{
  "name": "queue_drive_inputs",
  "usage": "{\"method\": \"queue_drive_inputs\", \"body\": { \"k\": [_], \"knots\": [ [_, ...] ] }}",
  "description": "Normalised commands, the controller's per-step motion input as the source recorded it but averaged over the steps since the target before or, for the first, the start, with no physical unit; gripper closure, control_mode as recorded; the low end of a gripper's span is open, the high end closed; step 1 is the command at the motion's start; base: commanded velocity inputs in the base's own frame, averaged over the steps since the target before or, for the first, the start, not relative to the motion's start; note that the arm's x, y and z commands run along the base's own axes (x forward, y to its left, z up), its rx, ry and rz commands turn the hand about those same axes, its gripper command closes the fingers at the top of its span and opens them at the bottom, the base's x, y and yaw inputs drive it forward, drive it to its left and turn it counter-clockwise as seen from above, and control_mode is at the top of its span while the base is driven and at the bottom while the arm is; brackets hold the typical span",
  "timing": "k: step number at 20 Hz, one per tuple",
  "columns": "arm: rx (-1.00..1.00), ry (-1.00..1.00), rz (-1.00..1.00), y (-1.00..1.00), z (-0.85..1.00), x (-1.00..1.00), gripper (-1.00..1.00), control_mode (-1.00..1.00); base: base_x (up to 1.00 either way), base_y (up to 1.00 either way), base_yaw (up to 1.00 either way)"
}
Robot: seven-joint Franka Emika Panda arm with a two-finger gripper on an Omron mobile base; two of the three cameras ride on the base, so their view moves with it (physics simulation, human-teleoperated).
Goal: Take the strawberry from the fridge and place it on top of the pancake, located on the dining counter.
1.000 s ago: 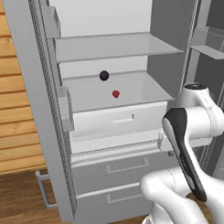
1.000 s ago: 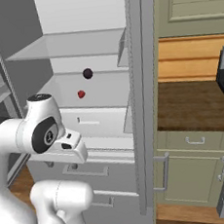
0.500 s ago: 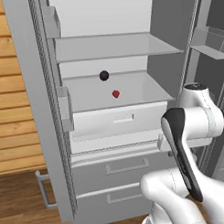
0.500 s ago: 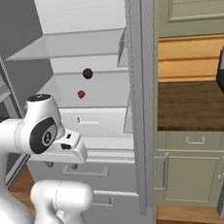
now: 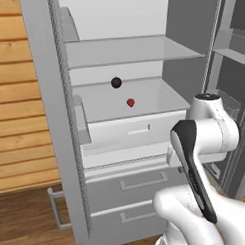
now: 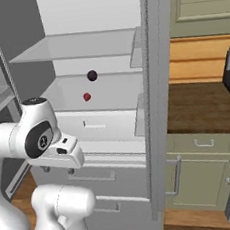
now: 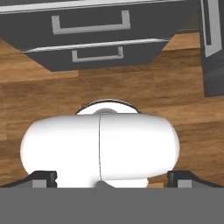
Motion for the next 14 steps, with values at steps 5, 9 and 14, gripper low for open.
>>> {"method": "queue_drive_inputs", "body": {
  "k": [5, 9, 14],
  "knots": [
    [0.00, 0.00, 0.00, 0.00, 0.00, 0.00, -1.00, 1.00, 0.03, 0.21, -0.07],
    [0.00, 0.00, 0.00, 0.00, 0.00, 0.00, -1.00, 1.00, 0.04, 0.00, 0.00],
    [0.00, 0.00, 0.00, 0.00, 0.00, 0.00, -1.00, 1.00, 0.46, 0.00, 0.06]
  ]
}}
